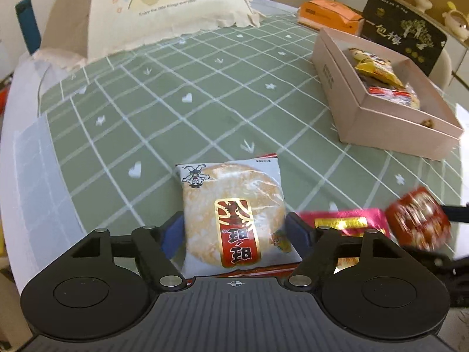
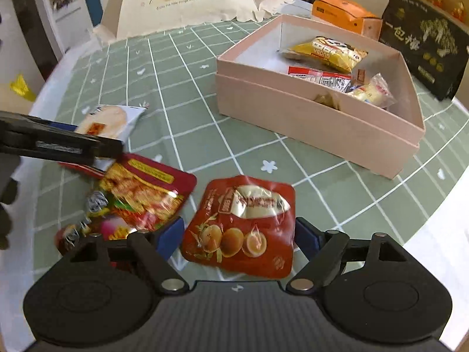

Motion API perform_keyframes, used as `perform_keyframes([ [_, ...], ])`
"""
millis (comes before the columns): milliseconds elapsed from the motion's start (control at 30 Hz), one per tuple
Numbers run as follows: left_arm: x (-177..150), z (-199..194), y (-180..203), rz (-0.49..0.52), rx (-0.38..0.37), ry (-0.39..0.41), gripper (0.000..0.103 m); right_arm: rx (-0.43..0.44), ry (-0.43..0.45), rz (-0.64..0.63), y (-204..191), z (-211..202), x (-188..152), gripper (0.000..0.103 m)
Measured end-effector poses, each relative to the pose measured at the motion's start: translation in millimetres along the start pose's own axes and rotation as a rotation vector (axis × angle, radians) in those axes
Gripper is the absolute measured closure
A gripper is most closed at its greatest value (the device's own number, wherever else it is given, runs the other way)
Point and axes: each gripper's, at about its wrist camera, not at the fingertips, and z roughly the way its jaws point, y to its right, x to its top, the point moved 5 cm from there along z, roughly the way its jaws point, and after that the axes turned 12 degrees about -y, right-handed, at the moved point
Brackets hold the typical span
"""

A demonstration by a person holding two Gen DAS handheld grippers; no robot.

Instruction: Organize snacks

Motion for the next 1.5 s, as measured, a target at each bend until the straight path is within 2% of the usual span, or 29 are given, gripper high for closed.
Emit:
perform_keyframes([
  [100,-14,-8,0,0.000,-0.015,-0.016,0.024,-0.051,0.013,-0.016,9,-3,-12,0.020],
  [167,-23,-12,0,0.008,-0.017,-0.027,0.024,-0.037,0.014,0.031,20,-3,-18,0.018],
  [233,-29,-15,0,0.006,-0.017,-0.031,0.024,-0.018,0.018,0.070,25,-2,-15,0.017],
  [333,-35,-17,0,0.002,-0.021,-0.034,0.024,-0.051,0.027,0.053,19,4,-2,0.018],
  [467,-39,-18,2,0.030,-0.024,-0.025,0.024,-0.093,-0.005,0.048,7,-3,5,0.031],
  [567,-40,-19,2,0.045,-0.030,-0.018,0.024,-0.060,0.008,0.053,4,-27,-8,0.031],
  [667,-44,-35,-1,0.014,-0.075,0.054,0.027,-0.073,0.045,0.054,6,-55,-23,0.031],
  [733,-41,-54,3,0.029,-0.081,0.107,0.028,-0.101,0.076,0.068,13,-73,-31,0.031],
  [867,4,-101,24,0.076,-0.165,0.226,0.028,-0.125,0.110,0.124,35,-98,-41,0.031],
  [1067,114,-144,86,0.164,-0.347,0.378,0.027,-0.113,0.150,0.188,60,-116,-31,0.031],
  [1133,142,-152,101,0.139,-0.405,0.408,0.027,-0.113,0.161,0.191,65,-120,-25,0.031],
  [1233,163,-174,101,0.091,-0.443,0.531,0.029,-0.132,0.177,0.182,71,-125,-18,0.031],
  [1300,164,-174,99,0.103,-0.461,0.519,0.029,-0.130,0.178,0.180,78,-125,-16,0.030],
  [1400,156,-151,94,0.113,-0.524,0.423,0.029,-0.130,0.146,0.177,89,-115,-11,0.030],
  [1467,143,-134,81,0.078,-0.487,0.386,0.029,-0.127,0.140,0.175,93,-111,-5,0.031],
  [1500,136,-124,72,0.045,-0.479,0.366,0.029,-0.122,0.147,0.176,95,-112,0,0.036],
])
